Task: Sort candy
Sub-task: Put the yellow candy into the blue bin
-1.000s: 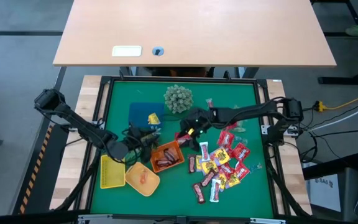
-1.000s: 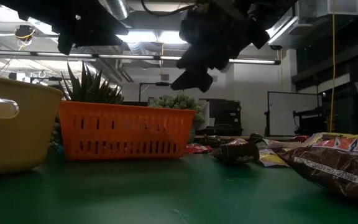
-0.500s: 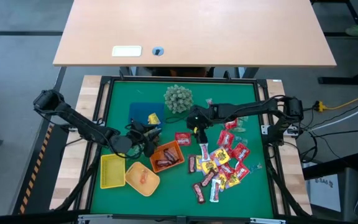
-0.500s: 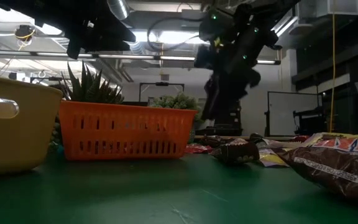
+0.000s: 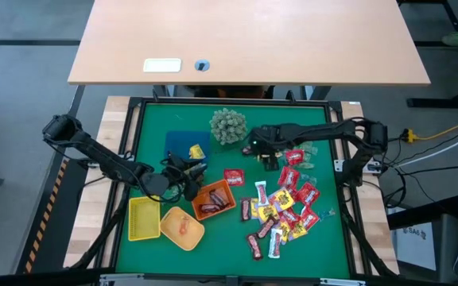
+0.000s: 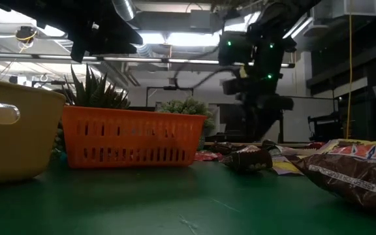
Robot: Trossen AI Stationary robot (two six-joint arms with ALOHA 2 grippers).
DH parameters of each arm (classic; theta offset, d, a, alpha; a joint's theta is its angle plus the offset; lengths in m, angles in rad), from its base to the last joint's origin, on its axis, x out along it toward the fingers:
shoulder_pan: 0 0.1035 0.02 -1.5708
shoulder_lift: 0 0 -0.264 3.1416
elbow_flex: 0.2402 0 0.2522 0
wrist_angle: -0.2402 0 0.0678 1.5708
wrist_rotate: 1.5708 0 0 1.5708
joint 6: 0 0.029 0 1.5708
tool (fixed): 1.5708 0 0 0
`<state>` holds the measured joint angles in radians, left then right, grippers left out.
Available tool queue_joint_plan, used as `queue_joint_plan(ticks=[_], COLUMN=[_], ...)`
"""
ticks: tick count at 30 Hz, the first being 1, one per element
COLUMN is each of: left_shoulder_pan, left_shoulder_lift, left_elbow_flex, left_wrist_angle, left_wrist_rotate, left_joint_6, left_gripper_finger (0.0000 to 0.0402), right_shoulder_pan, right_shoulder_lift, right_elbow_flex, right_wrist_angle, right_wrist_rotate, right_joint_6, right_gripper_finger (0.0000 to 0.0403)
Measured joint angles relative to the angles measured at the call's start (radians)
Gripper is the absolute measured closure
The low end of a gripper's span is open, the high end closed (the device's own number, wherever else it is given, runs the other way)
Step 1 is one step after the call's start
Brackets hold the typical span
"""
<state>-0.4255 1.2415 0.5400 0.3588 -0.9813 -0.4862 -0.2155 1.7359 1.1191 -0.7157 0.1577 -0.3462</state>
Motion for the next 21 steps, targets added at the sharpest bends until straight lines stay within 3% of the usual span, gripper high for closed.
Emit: queue_joint_plan(ticks=[5,15,21], left_shoulder_pan=[0.000,0.000,0.000], left_shoulder_lift=[0.000,0.000,0.000], left_elbow_flex=[0.000,0.001,0.001], left_wrist_angle=[-0.002,-0.002,-0.005], left_wrist_rotate=[0.000,0.000,0.000], left_joint_6=[0.000,0.000,0.000], left_gripper_finger=[0.0270,0.0270,0.0270], right_shoulder_pan=[-0.064,-0.098,-0.092], right_shoulder_lift=[0.000,0.000,0.039], right_elbow_flex=[0.000,-0.001,-0.001], right_wrist_angle=[-0.080,-0.063,-0.041], right_wrist_rotate=[-0.017,-0.225,-0.199], right_joint_6=[0.030,0.054,0.053], right_gripper_finger=[0.0133,0.0133,0.0133])
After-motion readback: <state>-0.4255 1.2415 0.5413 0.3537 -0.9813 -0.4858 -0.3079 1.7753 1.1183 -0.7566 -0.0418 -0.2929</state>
